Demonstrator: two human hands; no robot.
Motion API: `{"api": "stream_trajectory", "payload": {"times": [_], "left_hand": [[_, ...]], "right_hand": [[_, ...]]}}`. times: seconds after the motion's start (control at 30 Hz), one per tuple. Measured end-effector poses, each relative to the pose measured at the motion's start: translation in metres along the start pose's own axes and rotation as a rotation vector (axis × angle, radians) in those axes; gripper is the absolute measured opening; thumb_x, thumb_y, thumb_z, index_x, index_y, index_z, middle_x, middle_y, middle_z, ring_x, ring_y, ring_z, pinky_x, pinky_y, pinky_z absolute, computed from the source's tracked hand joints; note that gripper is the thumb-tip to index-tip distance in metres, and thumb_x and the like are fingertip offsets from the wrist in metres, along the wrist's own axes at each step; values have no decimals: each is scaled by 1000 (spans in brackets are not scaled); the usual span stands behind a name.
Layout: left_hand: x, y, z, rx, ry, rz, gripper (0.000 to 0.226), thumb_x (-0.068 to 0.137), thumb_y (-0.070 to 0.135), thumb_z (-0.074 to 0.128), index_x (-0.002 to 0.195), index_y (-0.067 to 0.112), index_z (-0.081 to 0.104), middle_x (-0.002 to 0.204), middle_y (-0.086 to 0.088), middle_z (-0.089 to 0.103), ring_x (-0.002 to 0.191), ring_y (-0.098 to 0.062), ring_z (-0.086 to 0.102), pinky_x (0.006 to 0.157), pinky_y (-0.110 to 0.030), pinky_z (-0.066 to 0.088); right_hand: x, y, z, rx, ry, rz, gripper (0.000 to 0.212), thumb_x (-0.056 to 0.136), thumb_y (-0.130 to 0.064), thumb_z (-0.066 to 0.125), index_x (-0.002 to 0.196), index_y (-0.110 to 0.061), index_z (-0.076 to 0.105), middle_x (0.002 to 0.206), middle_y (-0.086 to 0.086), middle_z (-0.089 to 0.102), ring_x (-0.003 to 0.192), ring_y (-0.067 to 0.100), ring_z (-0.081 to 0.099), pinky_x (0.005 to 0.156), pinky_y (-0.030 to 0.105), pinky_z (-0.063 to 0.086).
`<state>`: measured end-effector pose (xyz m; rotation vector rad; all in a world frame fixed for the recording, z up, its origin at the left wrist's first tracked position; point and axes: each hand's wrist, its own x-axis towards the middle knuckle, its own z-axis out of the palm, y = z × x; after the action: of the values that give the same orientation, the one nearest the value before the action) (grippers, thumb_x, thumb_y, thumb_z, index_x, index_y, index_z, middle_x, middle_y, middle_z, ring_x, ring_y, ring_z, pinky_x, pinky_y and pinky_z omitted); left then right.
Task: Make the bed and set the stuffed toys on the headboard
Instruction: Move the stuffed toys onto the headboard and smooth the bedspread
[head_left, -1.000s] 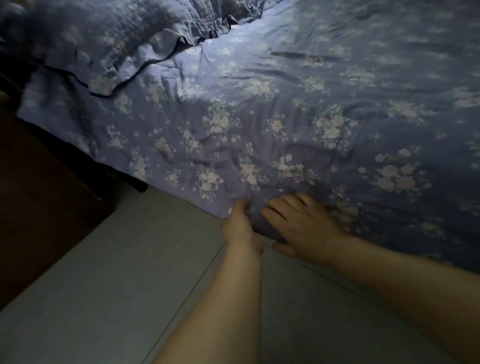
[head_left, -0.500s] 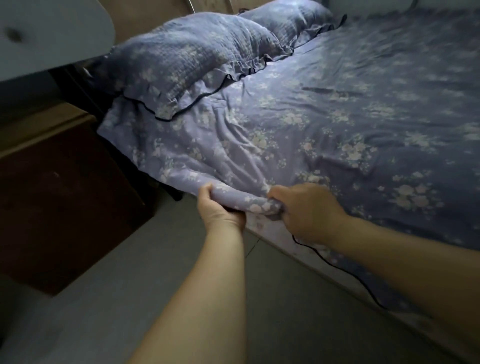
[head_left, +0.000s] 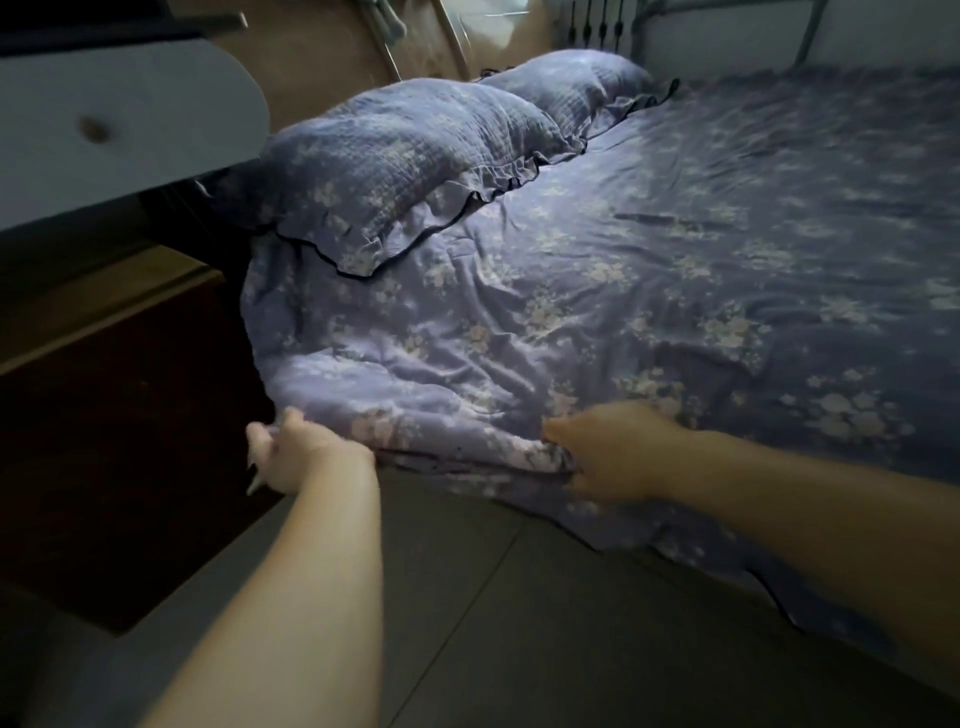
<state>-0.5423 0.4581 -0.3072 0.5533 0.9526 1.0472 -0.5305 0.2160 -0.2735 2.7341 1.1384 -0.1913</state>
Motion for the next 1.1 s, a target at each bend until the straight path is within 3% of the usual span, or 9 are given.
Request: {"api": "stream_trajectory", "payload": {"times": [0.17, 0.3, 0.4, 0.53, 0.67, 0.8, 0.9, 1.0, 1.1], "left_hand": [[34, -23, -23, 320, -45, 95, 55, 87, 0, 42, 139, 16, 43, 139, -5, 49, 122, -25, 52, 102, -39, 43], [29, -44, -21, 795, -94, 63, 55, 89, 10, 43, 140, 32, 41, 152, -6, 26, 135, -32, 35, 107, -42, 37], [12, -51, -20, 1017, -146, 2, 60, 93, 21, 50, 148, 23, 26, 158, -6, 3, 145, -30, 12, 117, -40, 18], [3, -73, -21, 1329, -582, 239, 44, 86, 4, 44, 121, 25, 60, 142, -10, 40, 125, -31, 45, 102, -40, 42], [-29, -90, -28, 1309, -1137, 513, 45, 80, -8, 45, 116, 12, 65, 124, -6, 60, 115, -22, 55, 96, -22, 40], [-64, -102, -36, 1240, -1595, 700, 60, 72, 15, 49, 133, 15, 50, 132, -5, 55, 127, -22, 46, 114, -38, 27], [-79, -105, -32, 1333, -1650, 787, 70, 69, 25, 48, 138, 18, 41, 133, -1, 54, 127, -21, 44, 118, -39, 11], [-86, -102, -22, 1219, -1588, 970, 39, 69, 24, 49, 102, 10, 65, 93, -13, 69, 90, -35, 62, 90, -43, 43], [-87, -90, -12, 1164, -1556, 940, 38, 71, 30, 41, 88, 4, 63, 85, -14, 68, 81, -34, 62, 68, -41, 48]], "right_hand": [[25, -4, 17, 29, -183, 18, 30, 87, -36, 54, 112, -22, 47, 112, 4, 57, 99, 27, 57, 71, 33, 47], [34, 0, 23, 49, -182, 28, 23, 87, -31, 53, 106, -19, 53, 104, 3, 58, 95, 25, 57, 69, 30, 45], [39, 4, 31, 71, -206, 22, 15, 88, -28, 52, 97, -16, 54, 99, 5, 59, 90, 26, 58, 70, 34, 49], [42, 8, 40, 94, -202, 35, 17, 89, -26, 52, 99, -14, 56, 103, 7, 59, 92, 26, 59, 69, 32, 48], [41, 15, 46, 193, -126, 78, 14, 87, -25, 54, 96, -16, 49, 105, 5, 57, 86, 22, 52, 66, 30, 43], [34, 25, 46, 446, 53, 157, 21, 81, -26, 61, 95, -19, 47, 95, -1, 52, 86, 21, 52, 67, 29, 40], [22, 35, 39, 677, 176, 229, 20, 80, -26, 66, 85, -21, 47, 86, -4, 53, 81, 17, 53, 66, 30, 44], [4, 40, 33, 816, 264, 242, 26, 79, -36, 70, 91, -24, 50, 84, -10, 53, 77, 10, 52, 61, 24, 43], [-18, 34, 30, 588, 229, 259, 44, 76, -48, 68, 106, -26, 46, 96, -9, 52, 86, 14, 51, 66, 30, 42]]}}
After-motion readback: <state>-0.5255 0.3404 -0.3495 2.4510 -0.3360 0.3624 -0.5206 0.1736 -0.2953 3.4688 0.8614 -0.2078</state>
